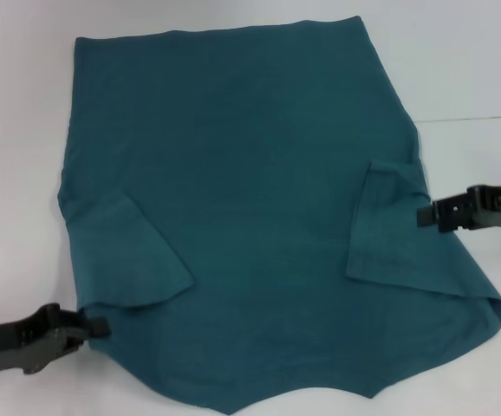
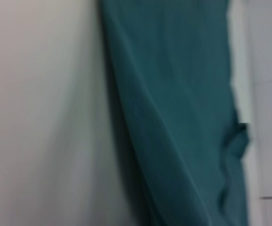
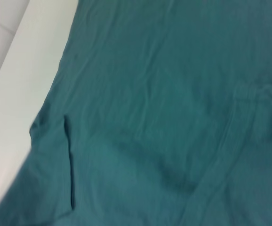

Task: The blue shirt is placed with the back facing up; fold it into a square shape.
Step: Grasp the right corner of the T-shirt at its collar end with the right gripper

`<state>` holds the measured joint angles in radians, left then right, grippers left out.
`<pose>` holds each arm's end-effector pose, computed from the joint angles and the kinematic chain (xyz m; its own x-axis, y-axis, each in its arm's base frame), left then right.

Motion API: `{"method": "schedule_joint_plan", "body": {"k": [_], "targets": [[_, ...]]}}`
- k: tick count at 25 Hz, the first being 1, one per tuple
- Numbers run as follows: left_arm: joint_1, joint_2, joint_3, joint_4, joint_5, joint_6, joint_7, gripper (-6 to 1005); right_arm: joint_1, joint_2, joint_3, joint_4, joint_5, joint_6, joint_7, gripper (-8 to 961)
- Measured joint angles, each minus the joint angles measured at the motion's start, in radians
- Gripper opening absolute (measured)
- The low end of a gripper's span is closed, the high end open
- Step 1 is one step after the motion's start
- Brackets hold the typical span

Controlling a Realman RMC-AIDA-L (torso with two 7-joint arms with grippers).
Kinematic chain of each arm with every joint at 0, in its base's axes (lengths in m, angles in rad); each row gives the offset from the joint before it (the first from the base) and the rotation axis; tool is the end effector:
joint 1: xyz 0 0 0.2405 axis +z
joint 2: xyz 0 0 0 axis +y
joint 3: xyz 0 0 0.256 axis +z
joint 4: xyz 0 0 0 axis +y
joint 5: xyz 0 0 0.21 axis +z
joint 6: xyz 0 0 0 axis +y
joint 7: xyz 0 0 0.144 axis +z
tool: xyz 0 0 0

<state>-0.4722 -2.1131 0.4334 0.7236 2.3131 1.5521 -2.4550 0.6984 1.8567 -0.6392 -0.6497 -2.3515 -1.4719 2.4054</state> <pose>-0.3171 0.3021 0.0075 -0.1446 0.9097 0.3894 0.9678 0.0481 0.2471 0.2868 0.3906 0.0851 0.2570 -0.9003 -0.3514 -0.9663 -0.2326 -0.1106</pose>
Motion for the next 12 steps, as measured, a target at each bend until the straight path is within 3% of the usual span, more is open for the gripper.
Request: {"method": "schedule_joint_plan", "body": {"k": [3, 12], "targets": [[0.002, 0.002, -0.008, -0.001, -0.030, 0.028, 0.021, 27, -0.014, -0.002, 0.004, 0.001, 0.000, -0.017, -0.042, 552], [-0.001, 0.006, -0.022, -0.001, -0.041, 0.039, 0.034, 27, -0.067, -0.015, 0.106, 0.001, 0.016, -0.109, -0.086, 551]]}}
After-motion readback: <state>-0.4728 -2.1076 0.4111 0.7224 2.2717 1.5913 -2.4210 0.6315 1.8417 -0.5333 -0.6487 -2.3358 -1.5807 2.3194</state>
